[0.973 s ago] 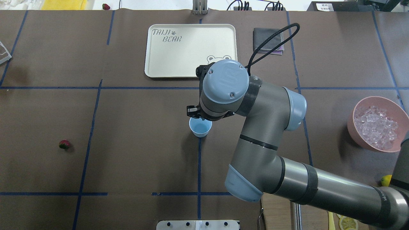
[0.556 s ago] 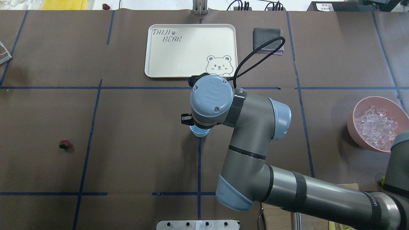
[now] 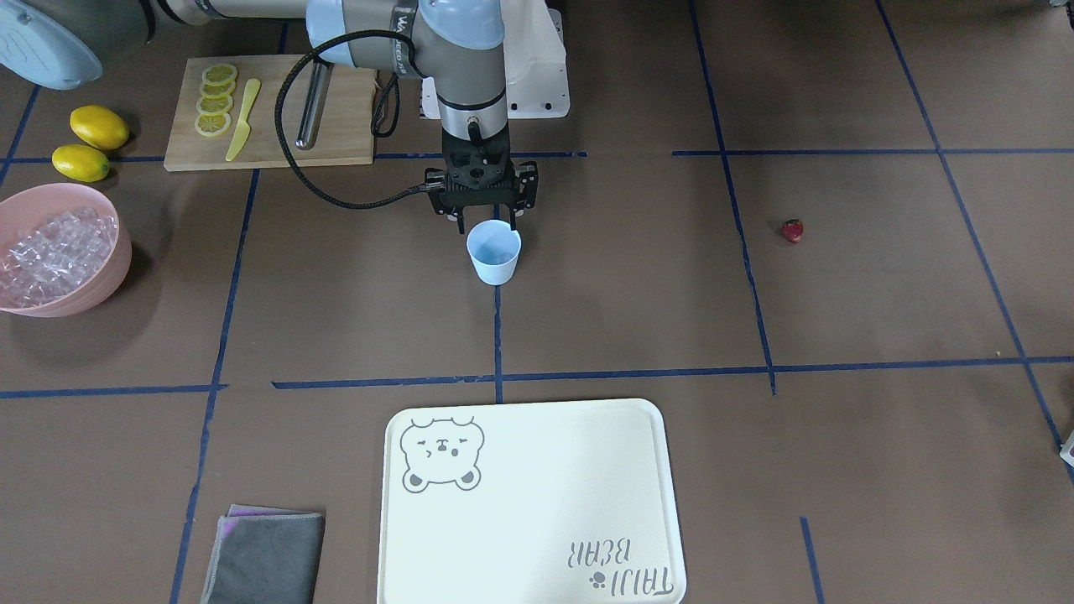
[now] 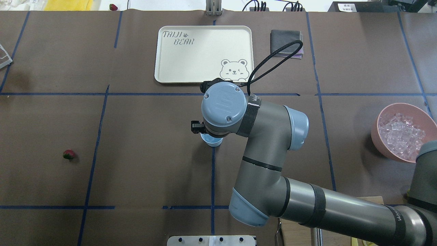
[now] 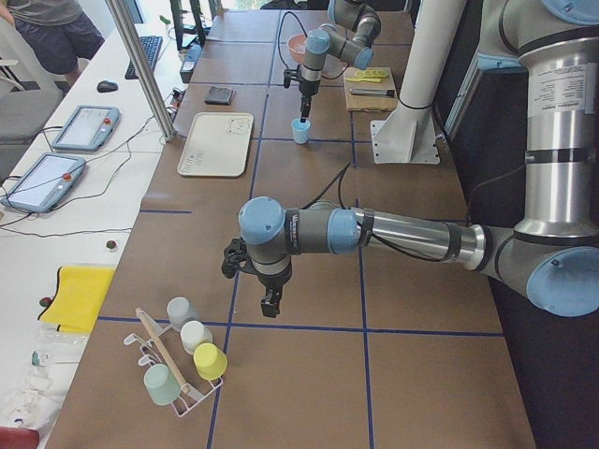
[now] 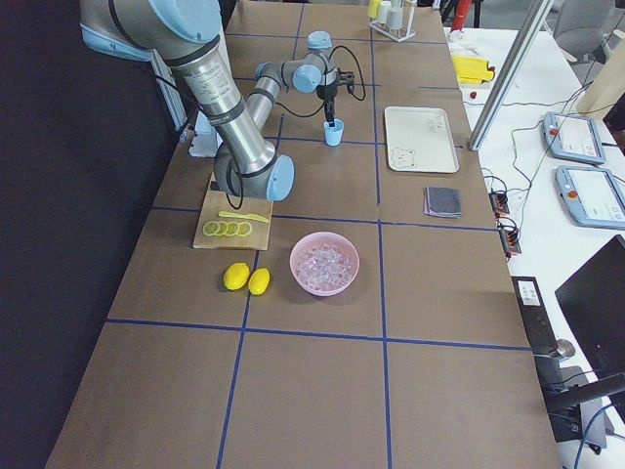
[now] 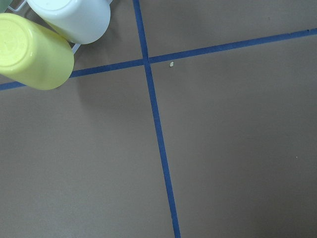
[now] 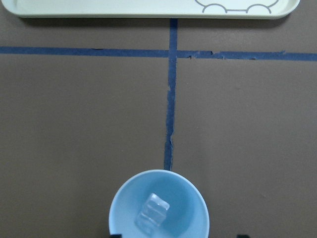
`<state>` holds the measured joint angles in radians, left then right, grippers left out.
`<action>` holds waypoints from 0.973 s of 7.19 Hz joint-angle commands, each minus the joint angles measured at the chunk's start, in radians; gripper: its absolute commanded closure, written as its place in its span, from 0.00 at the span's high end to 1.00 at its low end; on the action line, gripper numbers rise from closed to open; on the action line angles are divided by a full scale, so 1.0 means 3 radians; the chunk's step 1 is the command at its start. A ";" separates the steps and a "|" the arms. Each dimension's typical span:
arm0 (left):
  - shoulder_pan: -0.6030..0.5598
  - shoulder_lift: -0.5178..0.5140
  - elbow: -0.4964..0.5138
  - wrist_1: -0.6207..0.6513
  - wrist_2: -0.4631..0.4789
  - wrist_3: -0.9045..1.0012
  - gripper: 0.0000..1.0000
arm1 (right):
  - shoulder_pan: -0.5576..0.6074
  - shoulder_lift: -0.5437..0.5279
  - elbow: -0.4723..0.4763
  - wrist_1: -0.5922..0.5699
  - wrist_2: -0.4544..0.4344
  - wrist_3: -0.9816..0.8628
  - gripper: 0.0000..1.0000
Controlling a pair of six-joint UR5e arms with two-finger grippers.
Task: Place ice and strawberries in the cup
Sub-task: 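Open the right gripper to drop the ice cube into the cup, then move the right gripper back over the pink bowl of ice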
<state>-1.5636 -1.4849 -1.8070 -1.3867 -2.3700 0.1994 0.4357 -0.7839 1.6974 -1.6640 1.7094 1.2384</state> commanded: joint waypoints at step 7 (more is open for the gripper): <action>0.0027 0.0005 0.0000 0.0000 0.0000 0.0000 1.00 | 0.1020 -0.1316 0.0998 0.0024 0.0800 -0.1429 0.99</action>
<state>-1.5568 -1.4838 -1.8062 -1.3867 -2.3700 0.1994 0.6665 -1.0507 1.9194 -1.6635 1.9069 0.9624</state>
